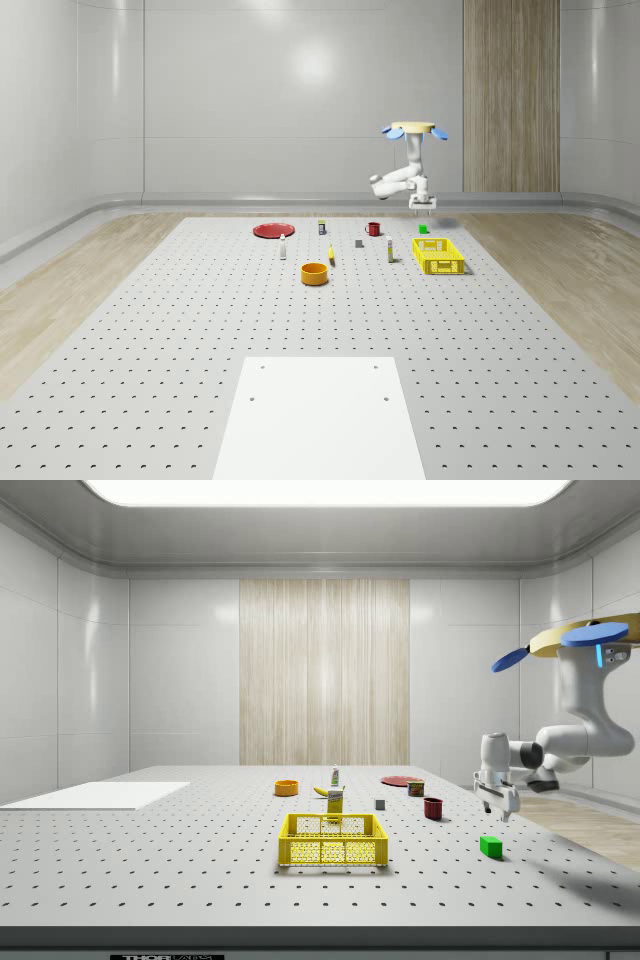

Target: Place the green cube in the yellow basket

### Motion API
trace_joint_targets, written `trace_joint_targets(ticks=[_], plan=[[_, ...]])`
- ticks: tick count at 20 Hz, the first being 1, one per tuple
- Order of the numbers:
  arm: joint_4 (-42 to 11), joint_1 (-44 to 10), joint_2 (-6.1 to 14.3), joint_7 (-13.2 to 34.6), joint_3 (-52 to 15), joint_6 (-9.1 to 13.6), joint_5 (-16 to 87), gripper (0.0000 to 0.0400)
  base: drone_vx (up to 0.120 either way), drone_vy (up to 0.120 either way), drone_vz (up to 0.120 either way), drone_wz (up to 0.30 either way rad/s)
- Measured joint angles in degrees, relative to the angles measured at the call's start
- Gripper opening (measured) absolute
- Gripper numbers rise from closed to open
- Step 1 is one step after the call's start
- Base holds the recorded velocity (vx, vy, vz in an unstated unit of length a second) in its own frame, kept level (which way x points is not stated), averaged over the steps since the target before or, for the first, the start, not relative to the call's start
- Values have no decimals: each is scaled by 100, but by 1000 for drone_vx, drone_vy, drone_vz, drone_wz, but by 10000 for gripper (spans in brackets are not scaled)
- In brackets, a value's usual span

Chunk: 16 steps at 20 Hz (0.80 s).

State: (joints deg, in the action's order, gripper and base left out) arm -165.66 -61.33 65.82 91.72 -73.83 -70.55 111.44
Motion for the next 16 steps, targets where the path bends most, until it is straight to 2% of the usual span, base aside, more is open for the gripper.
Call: trace_joint_targets(ticks=[5,8,10,16], plan=[[10,-52,143,49,-47,-128,-75,400,0,0,-120,0],[16,-80,226,75,-73,-204,-118,400,107,0,-120,0],[21,-96,283,90,-81,-258,-139,400,0,0,-100,0],[81,-84,524,66,225,-586,101,400,0,0,0,0]])
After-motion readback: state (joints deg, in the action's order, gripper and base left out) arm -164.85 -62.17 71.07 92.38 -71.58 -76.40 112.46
